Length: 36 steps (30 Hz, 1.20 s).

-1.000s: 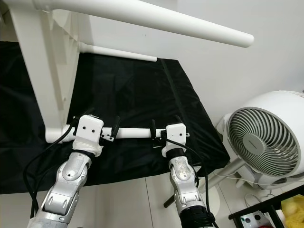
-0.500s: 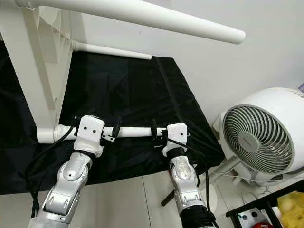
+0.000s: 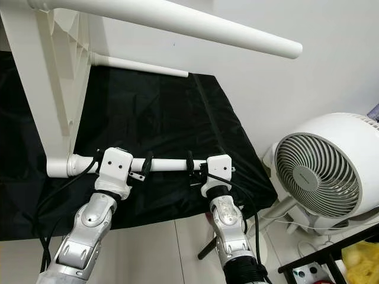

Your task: Building children table

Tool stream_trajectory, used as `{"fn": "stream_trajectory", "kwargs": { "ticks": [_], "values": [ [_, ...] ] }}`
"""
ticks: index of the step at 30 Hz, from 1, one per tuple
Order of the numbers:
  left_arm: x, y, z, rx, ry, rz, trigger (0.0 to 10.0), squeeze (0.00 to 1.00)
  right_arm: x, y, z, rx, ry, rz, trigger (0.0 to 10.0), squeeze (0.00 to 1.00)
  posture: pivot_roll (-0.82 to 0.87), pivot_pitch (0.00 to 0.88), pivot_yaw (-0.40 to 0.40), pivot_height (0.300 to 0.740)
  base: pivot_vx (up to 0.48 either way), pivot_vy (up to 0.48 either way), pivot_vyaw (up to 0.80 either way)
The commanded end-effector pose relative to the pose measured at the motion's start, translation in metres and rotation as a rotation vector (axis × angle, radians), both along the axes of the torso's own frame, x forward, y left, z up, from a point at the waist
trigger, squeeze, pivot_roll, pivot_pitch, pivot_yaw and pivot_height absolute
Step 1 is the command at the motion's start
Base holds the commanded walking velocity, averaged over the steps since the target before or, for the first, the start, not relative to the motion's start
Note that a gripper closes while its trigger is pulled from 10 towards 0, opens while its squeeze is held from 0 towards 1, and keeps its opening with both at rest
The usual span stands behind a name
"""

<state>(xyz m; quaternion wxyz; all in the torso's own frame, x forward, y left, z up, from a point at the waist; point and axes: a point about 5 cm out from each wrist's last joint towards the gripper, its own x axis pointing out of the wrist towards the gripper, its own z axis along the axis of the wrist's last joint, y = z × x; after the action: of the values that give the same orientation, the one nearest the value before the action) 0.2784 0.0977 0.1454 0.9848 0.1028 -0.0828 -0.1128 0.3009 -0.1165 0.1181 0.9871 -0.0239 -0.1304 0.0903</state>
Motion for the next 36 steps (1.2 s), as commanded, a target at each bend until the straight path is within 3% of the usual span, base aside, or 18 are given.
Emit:
{"fn": "stream_trajectory", "kwargs": {
  "ticks": [1, 13, 36],
  "values": [
    [0.0009, -0.0058, -0.0040, 0.019, 0.027, -0.030, 10.0, 0.00, 0.0016, -0.0030, -0.0007, -0.013, 0.002, -0.007, 10.0, 0.00, 0.14, 0.005, -0.200, 0.740, 0.000, 0.000, 0.00],
    [0.0044, -0.0018, -0.0018, -0.009, 0.038, -0.022, 10.0, 0.00, 0.0047, 0.0016, -0.0007, -0.009, 0.004, 0.006, 10.0, 0.00, 0.16, 0.007, -0.206, 0.740, 0.000, 0.000, 0.00],
    [0.0048, -0.0009, -0.0033, 0.023, 0.051, 0.028, 10.0, 0.00, 0.0045, -0.0006, -0.0053, 0.009, 0.036, -0.006, 10.0, 0.00, 0.16, 0.007, -0.216, 0.740, 0.000, 0.000, 0.00]
  ]
}}
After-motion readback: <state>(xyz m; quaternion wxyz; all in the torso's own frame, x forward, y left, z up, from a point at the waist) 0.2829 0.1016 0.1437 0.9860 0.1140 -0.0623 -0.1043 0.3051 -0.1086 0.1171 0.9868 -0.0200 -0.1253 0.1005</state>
